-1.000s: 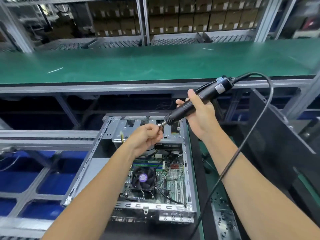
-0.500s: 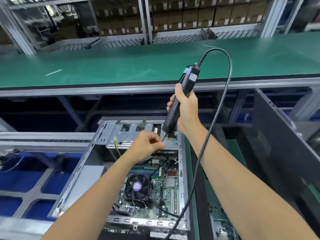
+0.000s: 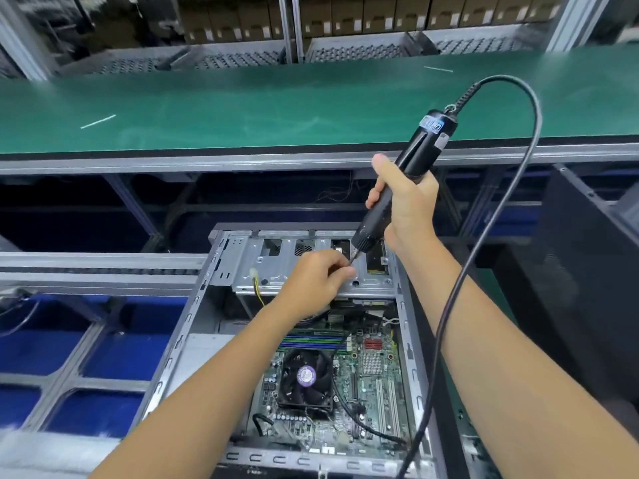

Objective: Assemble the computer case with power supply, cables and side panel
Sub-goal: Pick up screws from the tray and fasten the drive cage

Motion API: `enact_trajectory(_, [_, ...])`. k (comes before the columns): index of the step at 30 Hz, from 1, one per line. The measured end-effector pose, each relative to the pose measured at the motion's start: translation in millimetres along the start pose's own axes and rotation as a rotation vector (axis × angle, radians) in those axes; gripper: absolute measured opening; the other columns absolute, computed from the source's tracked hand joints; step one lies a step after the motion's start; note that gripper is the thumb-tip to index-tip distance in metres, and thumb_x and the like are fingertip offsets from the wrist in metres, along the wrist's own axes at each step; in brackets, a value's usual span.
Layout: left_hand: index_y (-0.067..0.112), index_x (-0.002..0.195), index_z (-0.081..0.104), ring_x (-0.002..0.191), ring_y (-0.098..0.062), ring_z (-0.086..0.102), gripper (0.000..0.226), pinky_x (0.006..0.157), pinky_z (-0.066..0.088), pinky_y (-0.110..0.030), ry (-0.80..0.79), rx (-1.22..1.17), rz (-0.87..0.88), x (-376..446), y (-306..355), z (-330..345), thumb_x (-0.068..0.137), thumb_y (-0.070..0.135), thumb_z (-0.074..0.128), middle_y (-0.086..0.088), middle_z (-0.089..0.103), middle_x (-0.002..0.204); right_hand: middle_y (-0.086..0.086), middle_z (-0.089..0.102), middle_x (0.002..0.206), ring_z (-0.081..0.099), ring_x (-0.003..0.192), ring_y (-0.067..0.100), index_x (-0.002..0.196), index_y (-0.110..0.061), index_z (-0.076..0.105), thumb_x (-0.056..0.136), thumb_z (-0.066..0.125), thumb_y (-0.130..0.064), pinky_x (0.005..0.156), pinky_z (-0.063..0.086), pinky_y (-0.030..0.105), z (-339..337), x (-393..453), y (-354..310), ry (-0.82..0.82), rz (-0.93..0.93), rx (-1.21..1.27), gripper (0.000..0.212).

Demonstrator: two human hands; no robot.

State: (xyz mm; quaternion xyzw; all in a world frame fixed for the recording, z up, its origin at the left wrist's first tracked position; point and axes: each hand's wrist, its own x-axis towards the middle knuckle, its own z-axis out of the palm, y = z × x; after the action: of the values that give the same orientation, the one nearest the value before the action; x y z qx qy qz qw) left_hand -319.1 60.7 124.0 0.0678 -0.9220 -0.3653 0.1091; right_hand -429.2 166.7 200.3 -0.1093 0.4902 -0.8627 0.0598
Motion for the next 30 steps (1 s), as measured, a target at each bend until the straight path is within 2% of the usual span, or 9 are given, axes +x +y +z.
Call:
enact_trajectory(4, [0.016, 0.078, 0.059, 0.061, -0.001, 0.048, 0.020, 0.052, 0.033, -0.012, 0.023, 0.093, 0.086, 6, -11, 4, 0.096, 0.025, 0.057, 0.013, 0.050, 0.065, 0.003, 0.051, 0.052, 0.047, 0.042, 0.019, 0.079, -0.017, 0.055, 0.084, 0.075, -0.019, 0.047, 0.044, 0.029, 7, 3, 3, -0.001, -0.023, 0.010, 0.020])
enact_trajectory(7, [0.015, 0.076, 0.060, 0.061, -0.006, 0.051, 0.021, 0.051, 0.038, -0.014, -0.023, 0.045, 0.081, 11, -19, 4, 0.094, 0.027, 0.060, 0.009, 0.054, 0.064, 0.002, 0.051, 0.053, 0.046, 0.042, 0.020, 0.080, -0.016, 0.056, 0.085, 0.073, -0.019, 0.047, 0.044, 0.029, 10, 4, 7, -0.028, -0.041, -0.038, 0.018])
enact_trajectory(10, [0.013, 0.084, 0.066, 0.069, -0.006, 0.054, 0.016, 0.060, 0.043, -0.014, -0.080, -0.005, 0.077, 14, -25, 1, 0.090, 0.029, 0.065, 0.005, 0.062, 0.075, 0.002, 0.051, 0.052, 0.046, 0.041, 0.020, 0.079, -0.015, 0.052, 0.085, 0.073, -0.019, 0.047, 0.044, 0.030, 12, 3, 10, -0.058, -0.060, -0.088, 0.021])
enact_trajectory(14, [0.017, 0.096, 0.065, 0.074, 0.006, 0.049, 0.024, 0.065, 0.038, -0.006, -0.078, -0.024, 0.063, 13, -26, -5, 0.081, 0.034, 0.075, 0.013, 0.055, 0.082, 0.001, 0.052, 0.053, 0.047, 0.043, 0.019, 0.083, -0.012, 0.053, 0.086, 0.072, -0.019, 0.048, 0.046, 0.030, 13, 2, 13, -0.104, -0.081, -0.147, 0.020])
enact_trajectory(17, [0.017, 0.073, 0.059, 0.060, -0.002, 0.048, 0.028, 0.055, 0.035, -0.011, 0.017, -0.018, 0.021, 3, -29, -16, 0.085, 0.039, 0.069, 0.010, 0.054, 0.065, 0.001, 0.052, 0.053, 0.048, 0.044, 0.020, 0.080, -0.012, 0.054, 0.085, 0.073, -0.020, 0.049, 0.046, 0.031, 13, 2, 16, -0.140, -0.094, -0.202, 0.021])
enact_trajectory(20, [0.009, 0.050, 0.047, 0.039, -0.008, 0.034, 0.053, 0.043, 0.028, -0.014, -0.132, 0.043, -0.032, -16, -30, -19, 0.091, 0.040, 0.060, 0.006, 0.035, 0.042, 0.001, 0.052, 0.053, 0.047, 0.043, 0.021, 0.074, -0.014, 0.054, 0.085, 0.073, -0.020, 0.050, 0.046, 0.033, 12, 2, 18, -0.176, -0.108, -0.220, 0.023])
enact_trajectory(26, [0.014, 0.044, 0.032, 0.038, -0.012, 0.024, 0.056, 0.043, 0.025, -0.027, -0.234, 0.130, -0.009, -31, -6, -8, 0.089, 0.036, 0.056, 0.005, 0.024, 0.038, 0.001, 0.052, 0.053, 0.047, 0.043, 0.020, 0.075, -0.013, 0.053, 0.085, 0.072, -0.019, 0.049, 0.047, 0.031, 14, 1, 22, -0.205, -0.096, -0.234, 0.022])
enact_trajectory(28, [0.012, 0.046, 0.036, 0.039, -0.011, 0.025, 0.049, 0.044, 0.027, -0.026, -0.121, 0.086, 0.005, -21, -7, -14, 0.087, 0.032, 0.053, 0.005, 0.028, 0.039, 0.000, 0.053, 0.053, 0.048, 0.043, 0.019, 0.075, -0.013, 0.053, 0.086, 0.072, -0.019, 0.049, 0.047, 0.030, 16, 1, 21, -0.217, -0.102, -0.247, 0.023])
enact_trajectory(30, [0.012, 0.053, 0.047, 0.044, -0.013, 0.036, 0.040, 0.050, 0.036, -0.029, 0.094, 0.068, -0.070, 4, -22, -24, 0.089, 0.027, 0.054, 0.005, 0.040, 0.044, 0.000, 0.054, 0.053, 0.049, 0.044, 0.019, 0.075, -0.014, 0.054, 0.086, 0.072, -0.019, 0.048, 0.047, 0.030, 17, 1, 20, -0.222, -0.111, -0.251, 0.022])
